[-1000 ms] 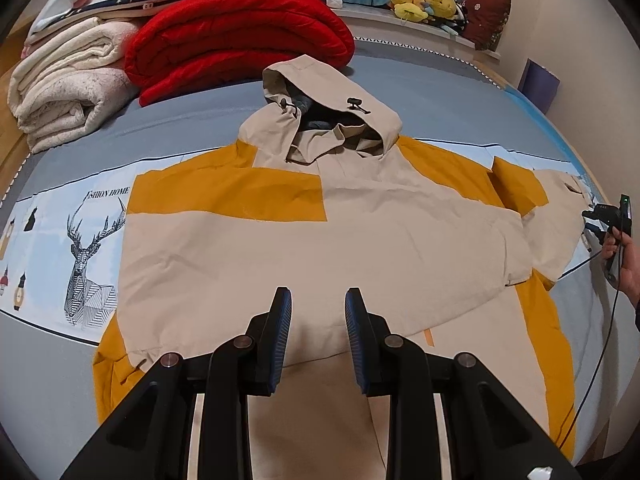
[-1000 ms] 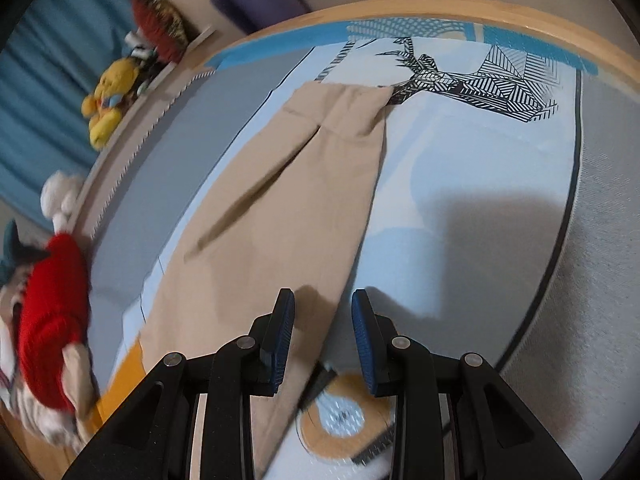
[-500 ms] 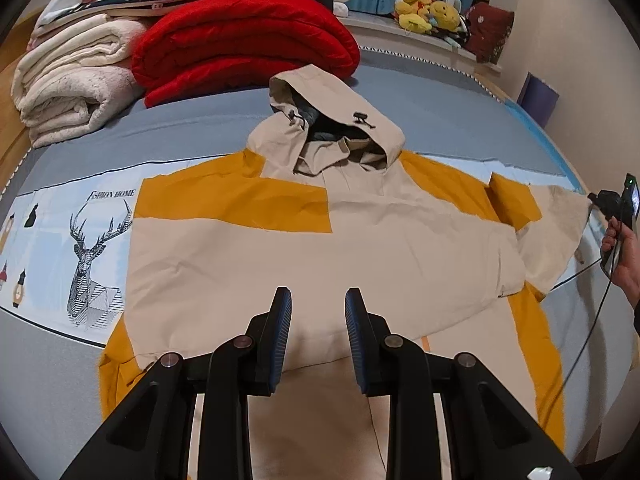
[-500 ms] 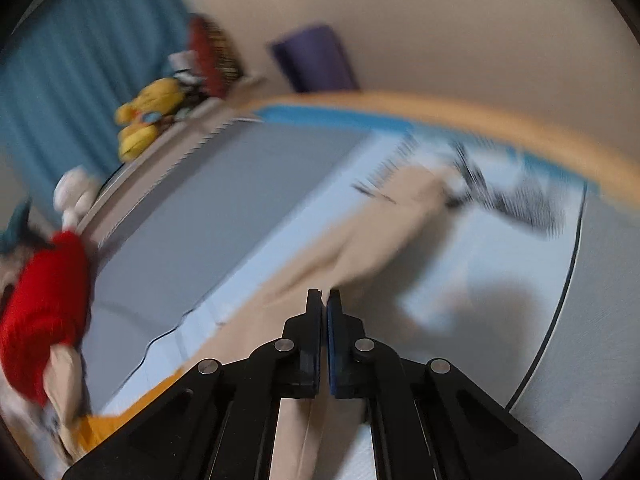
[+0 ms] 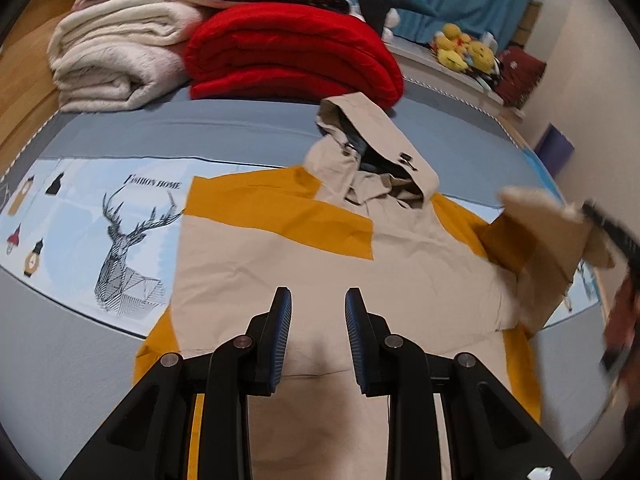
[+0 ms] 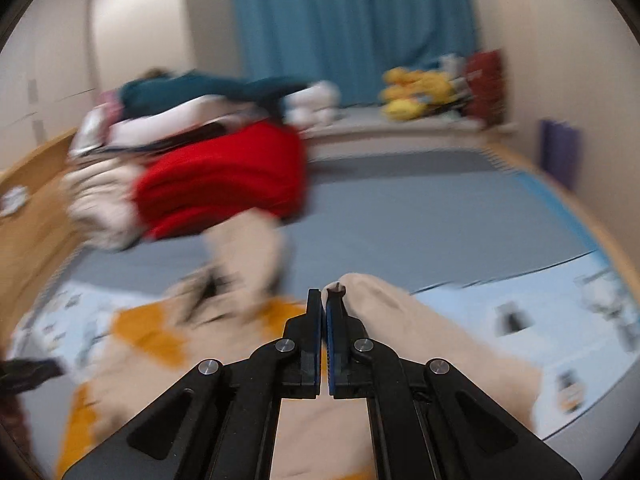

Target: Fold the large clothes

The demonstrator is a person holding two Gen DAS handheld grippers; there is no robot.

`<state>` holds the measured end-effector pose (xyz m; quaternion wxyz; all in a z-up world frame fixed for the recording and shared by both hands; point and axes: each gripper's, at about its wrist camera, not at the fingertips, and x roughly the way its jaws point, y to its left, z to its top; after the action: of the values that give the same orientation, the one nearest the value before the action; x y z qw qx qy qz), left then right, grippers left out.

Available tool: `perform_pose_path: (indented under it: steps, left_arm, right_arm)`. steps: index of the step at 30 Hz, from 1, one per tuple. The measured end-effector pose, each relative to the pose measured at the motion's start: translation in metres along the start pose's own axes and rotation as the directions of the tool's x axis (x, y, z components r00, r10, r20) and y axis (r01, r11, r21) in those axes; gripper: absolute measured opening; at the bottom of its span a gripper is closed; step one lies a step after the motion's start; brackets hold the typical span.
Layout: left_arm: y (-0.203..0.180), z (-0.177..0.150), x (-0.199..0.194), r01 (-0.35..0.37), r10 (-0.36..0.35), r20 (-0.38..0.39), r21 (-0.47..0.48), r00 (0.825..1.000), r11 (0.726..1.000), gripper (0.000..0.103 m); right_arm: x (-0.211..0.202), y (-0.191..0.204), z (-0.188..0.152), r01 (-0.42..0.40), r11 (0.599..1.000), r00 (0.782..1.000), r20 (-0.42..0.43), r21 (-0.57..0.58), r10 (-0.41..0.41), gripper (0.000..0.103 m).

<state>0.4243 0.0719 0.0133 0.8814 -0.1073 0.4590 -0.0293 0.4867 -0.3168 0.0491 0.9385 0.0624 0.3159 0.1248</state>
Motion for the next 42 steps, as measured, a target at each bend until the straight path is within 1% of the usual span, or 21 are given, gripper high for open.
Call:
perform_pose_path:
  steps: [5,7,10,11,13,14,17,19,20,22,24,25,26,27,29,32,35,36,37,39,42]
  left_arm:
    - [0.012,0.002,-0.006,0.017,-0.017,-0.014,-0.021,1.000,1.000,0.024]
    - [0.016,0.002,-0.008,0.017,-0.017,-0.019,-0.029,1.000,0.999,0.024]
    - [0.019,0.003,-0.008,0.028,-0.030,-0.032,-0.037,0.999,0.999,0.024]
    - [0.019,0.003,-0.009,0.032,-0.033,-0.035,-0.038,0.999,0.999,0.024]
    - [0.019,0.003,-0.008,0.040,-0.042,-0.044,-0.035,0.998,0.999,0.024]
    - [0.018,0.003,-0.008,0.044,-0.045,-0.046,-0.033,0.998,0.999,0.024]
    - [0.013,0.003,-0.007,0.054,-0.055,-0.052,-0.017,0.997,0.998,0.024]
    - [0.010,0.003,-0.006,0.058,-0.059,-0.054,-0.016,0.997,0.998,0.024]
    - [0.009,0.003,-0.005,0.060,-0.061,-0.056,-0.018,0.997,0.998,0.024]
    - [0.007,0.002,-0.004,0.065,-0.067,-0.060,-0.022,0.996,0.998,0.024]
    - [0.002,0.003,-0.004,0.072,-0.074,-0.059,-0.020,0.996,0.997,0.024]
    - [0.001,0.003,-0.005,0.074,-0.075,-0.057,-0.018,0.996,0.997,0.024]
    - [0.000,0.004,-0.005,0.075,-0.076,-0.055,-0.016,0.996,0.997,0.024]
    - [-0.001,0.004,-0.006,0.077,-0.078,-0.052,-0.016,0.996,0.997,0.024]
    - [-0.003,0.005,-0.009,0.085,-0.085,-0.046,-0.017,0.995,0.996,0.024]
    - [-0.003,0.007,-0.012,0.098,-0.098,-0.039,-0.016,0.994,0.995,0.024]
    - [-0.001,0.008,-0.015,0.100,-0.101,-0.036,-0.018,0.994,0.995,0.024]
    - [0.000,0.008,-0.015,0.101,-0.102,-0.036,-0.021,0.994,0.995,0.024]
    - [0.002,0.008,-0.016,0.102,-0.103,-0.035,-0.026,0.994,0.994,0.024]
    - [0.005,0.009,-0.018,0.104,-0.104,-0.032,-0.030,0.994,0.994,0.024]
    - [0.011,0.010,-0.022,0.104,-0.104,-0.024,-0.037,0.994,0.994,0.024]
  right_arm:
    - [0.035,0.065,-0.066,-0.098,0.992,0.985,-0.132,0.076,0.108,0.002]
    - [0.056,0.078,-0.097,-0.128,0.987,0.962,-0.228,0.102,0.148,0.004]
    - [0.085,0.093,-0.138,-0.134,0.987,0.918,-0.365,0.087,0.157,0.008]
    - [0.089,0.094,-0.148,-0.137,0.986,0.904,-0.396,0.091,0.162,0.009]
    - [0.090,0.092,-0.158,-0.141,0.984,0.891,-0.418,0.112,0.175,0.016]
    - [0.084,0.091,-0.161,-0.146,0.982,0.892,-0.413,0.124,0.184,0.019]
    - [0.066,0.084,-0.158,-0.146,0.980,0.904,-0.384,0.137,0.189,0.037]
    - [0.054,0.076,-0.155,-0.112,0.981,0.923,-0.349,0.156,0.161,0.056]
    - [0.048,0.069,-0.152,-0.075,0.983,0.936,-0.328,0.165,0.127,0.056]
    - [0.038,0.049,-0.150,0.015,0.971,0.952,-0.302,0.238,0.059,0.056]
    - [0.026,0.029,-0.153,0.114,0.939,0.958,-0.286,0.326,-0.017,0.056]
    - [0.019,0.019,-0.156,0.185,0.917,0.957,-0.278,0.354,-0.086,0.056]
    - [0.011,0.008,-0.162,0.282,0.882,0.944,-0.274,0.377,-0.185,0.056]
    - [0.007,-0.001,-0.167,0.334,0.856,0.931,-0.279,0.395,-0.235,0.056]
    - [0.010,-0.016,-0.178,0.377,0.817,0.915,-0.310,0.436,-0.257,0.056]
    - [0.038,-0.032,-0.195,0.333,0.824,0.907,-0.395,0.460,-0.146,0.057]
    - [0.041,-0.029,-0.198,0.307,0.833,0.918,-0.375,0.461,-0.132,0.055]
    - [0.040,-0.025,-0.195,0.292,0.840,0.926,-0.355,0.458,-0.129,0.048]
    - [0.038,-0.017,-0.189,0.289,0.851,0.931,-0.335,0.438,-0.143,0.031]
    - [0.033,0.000,-0.180,0.290,0.866,0.938,-0.301,0.408,-0.173,0.010]
    - [0.023,0.033,-0.160,0.242,0.905,0.961,-0.218,0.349,-0.172,0.005]
